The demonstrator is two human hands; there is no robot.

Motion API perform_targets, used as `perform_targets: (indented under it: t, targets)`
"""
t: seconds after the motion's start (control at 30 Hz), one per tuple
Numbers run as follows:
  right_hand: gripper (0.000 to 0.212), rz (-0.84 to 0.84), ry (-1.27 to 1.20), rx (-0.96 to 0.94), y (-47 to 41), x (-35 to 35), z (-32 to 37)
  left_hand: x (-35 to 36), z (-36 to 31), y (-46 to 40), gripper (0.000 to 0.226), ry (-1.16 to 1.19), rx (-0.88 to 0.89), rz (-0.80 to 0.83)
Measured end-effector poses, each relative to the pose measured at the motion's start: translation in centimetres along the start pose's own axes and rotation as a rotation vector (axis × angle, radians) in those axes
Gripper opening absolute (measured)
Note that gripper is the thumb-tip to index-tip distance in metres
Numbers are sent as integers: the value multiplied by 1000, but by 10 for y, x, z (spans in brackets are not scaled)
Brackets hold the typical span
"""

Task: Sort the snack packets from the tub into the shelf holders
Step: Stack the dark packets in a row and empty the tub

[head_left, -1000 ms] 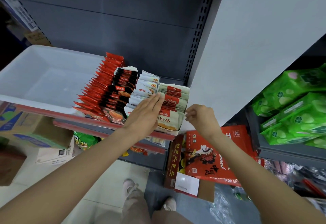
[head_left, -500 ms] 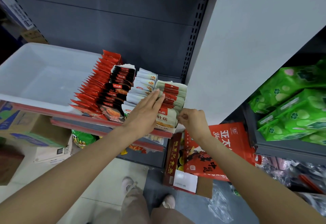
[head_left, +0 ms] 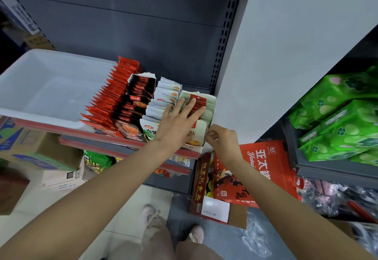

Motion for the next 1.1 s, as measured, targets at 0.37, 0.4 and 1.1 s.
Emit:
perform_targets:
  t: [0.37, 0.4, 1.1]
  targets:
    - [100, 243, -268, 193, -10, 25, -27, 7, -12, -11, 125, -181, 99, -162]
    - [108, 221, -273, 107, -14, 20, -23, 8, -10, -15, 126, -171, 122, -143]
    - [126, 342, -131, -98, -51, 15, -46, 18, -10, -24, 113, -206, 71, -153]
Point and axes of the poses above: each hand's wrist, its own y-axis away from the middle knuckle, its own x-axis out of the palm, z = x × y, the point moved 3 cm from there along -y, towards the middle knuckle, and after that the axes turned 5 degrees about z, right-handed, at the moved point
